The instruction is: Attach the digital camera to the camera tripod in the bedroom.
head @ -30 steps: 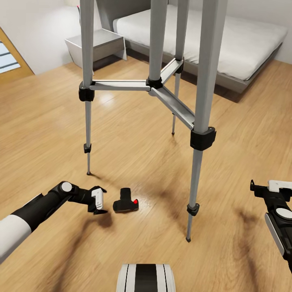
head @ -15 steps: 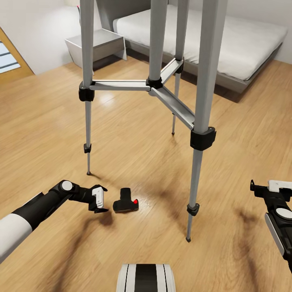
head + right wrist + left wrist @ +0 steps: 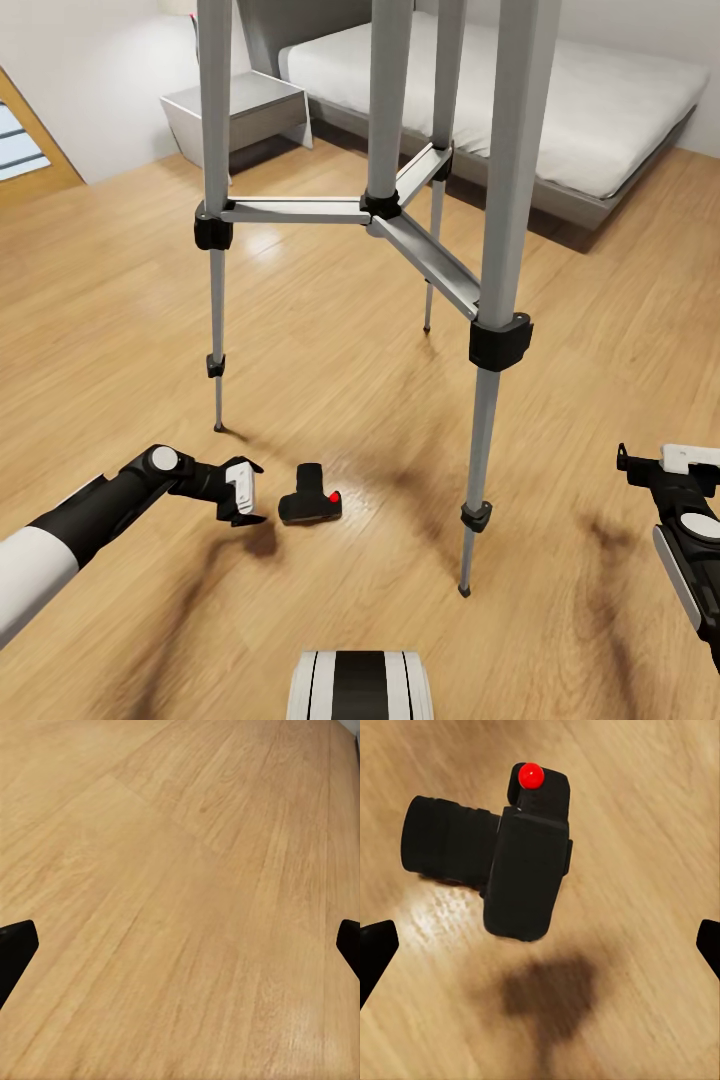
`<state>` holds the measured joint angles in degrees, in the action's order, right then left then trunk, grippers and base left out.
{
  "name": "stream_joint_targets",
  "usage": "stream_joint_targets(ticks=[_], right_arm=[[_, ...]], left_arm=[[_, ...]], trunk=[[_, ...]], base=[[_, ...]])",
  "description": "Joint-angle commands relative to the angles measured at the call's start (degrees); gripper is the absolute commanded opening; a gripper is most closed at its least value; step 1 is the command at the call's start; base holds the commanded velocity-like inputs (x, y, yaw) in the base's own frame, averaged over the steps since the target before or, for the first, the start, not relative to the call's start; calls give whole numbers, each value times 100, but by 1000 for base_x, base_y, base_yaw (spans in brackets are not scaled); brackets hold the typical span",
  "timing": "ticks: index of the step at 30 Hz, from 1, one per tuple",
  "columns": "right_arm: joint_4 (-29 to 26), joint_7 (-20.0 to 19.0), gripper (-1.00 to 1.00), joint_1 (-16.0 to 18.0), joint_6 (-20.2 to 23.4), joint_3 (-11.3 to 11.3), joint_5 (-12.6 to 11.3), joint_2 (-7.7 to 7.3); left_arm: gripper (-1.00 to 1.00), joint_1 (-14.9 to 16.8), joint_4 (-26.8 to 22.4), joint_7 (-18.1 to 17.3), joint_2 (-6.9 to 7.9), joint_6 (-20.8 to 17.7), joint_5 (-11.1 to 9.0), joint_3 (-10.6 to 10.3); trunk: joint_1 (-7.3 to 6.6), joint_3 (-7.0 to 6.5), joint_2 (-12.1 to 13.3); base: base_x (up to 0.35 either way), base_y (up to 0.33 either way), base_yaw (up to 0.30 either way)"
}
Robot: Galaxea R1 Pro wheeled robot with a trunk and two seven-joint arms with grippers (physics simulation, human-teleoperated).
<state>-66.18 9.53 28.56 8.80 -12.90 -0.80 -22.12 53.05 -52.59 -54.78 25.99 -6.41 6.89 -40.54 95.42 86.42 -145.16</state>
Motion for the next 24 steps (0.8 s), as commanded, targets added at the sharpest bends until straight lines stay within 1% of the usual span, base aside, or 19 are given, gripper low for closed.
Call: stream_joint_targets(ticks=[1, 6, 24], right_arm=[[-9, 22, 100, 1, 34, 7, -8, -2], [-9, 22, 100, 1, 34, 7, -8, -2], [-9, 22, 100, 1, 34, 7, -8, -2]], left_arm=[[100, 4, -12, -13, 9, -61, -3, -11], [100, 4, -13, -14, 23, -62, -3, -14], [100, 4, -14, -18, 49, -63, -3, -16]], trunk=[[-1, 4, -2], [-1, 4, -2], [45, 403, -26]], base=[[0, 0, 0], [0, 0, 0], [0, 0, 0]])
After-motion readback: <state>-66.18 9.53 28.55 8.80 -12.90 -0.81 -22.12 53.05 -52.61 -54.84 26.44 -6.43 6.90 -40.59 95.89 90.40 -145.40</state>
